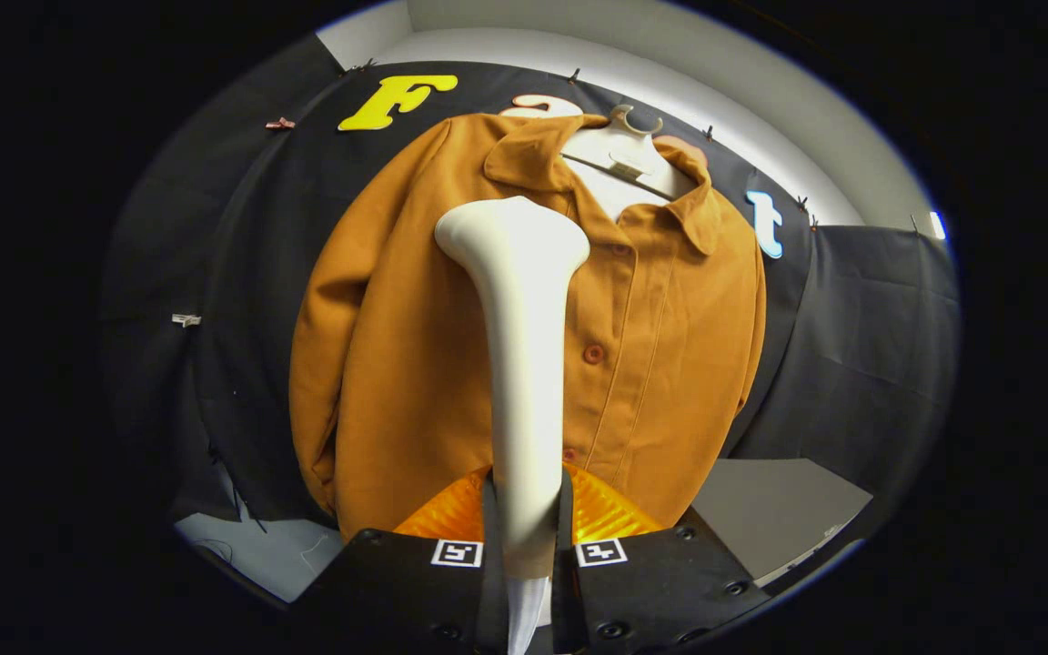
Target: Iron the clothes twice with a garment steamer, once on the left side and once on the right side.
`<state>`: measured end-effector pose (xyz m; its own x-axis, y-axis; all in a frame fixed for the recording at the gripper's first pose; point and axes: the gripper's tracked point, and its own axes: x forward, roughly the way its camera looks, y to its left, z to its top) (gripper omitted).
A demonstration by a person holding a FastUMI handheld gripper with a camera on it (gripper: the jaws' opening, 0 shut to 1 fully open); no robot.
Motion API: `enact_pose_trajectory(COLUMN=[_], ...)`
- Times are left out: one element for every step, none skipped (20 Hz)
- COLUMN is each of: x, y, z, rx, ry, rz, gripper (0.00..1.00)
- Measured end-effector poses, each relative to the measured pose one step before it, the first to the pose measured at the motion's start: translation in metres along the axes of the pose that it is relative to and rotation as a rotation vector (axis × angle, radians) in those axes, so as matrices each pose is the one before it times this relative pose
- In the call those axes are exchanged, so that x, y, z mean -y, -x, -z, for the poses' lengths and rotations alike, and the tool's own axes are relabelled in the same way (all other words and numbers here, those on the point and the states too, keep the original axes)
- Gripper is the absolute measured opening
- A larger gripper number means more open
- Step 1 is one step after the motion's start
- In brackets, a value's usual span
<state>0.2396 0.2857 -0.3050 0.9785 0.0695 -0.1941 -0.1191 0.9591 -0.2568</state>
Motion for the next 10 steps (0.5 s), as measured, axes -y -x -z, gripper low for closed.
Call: enact_pose_trajectory(x=[0.00016,0.00097,-0.00088,-0.0005,0.00092,-0.00077,-0.00245,-0.00172,-0.00047,-0.00099], y=[-0.0003,0.00098,-0.00144,-0.00022,-0.00103,-0.00045,-0.00054,-0.00072,-0.00067,0.00055], z=[0.00815,0.00881,0.0094,0.00939,0.01042,0.00947,0.00856,0.00738,0.0065,0.00841], rx=[-0.00872,-0.00917,-0.01365,-0.01433,-0.0169,-0.01716,-0.01304,-0.01025,-0.00986,-0.00751], ry=[-0.00108,0.00083,0.00195,0.0012,0.00084,0.00247,0.00364,0.00478,0.00635,0.00267], rz=[0.00153,0.00279,0.00072,-0.00205,-0.00258,-0.00378,-0.00399,-0.00292,-0.00325,-0.00283], gripper=[0.22,0.22,0.22,0.22,0.22,0.22,0.22,0.22,0.22,0.22])
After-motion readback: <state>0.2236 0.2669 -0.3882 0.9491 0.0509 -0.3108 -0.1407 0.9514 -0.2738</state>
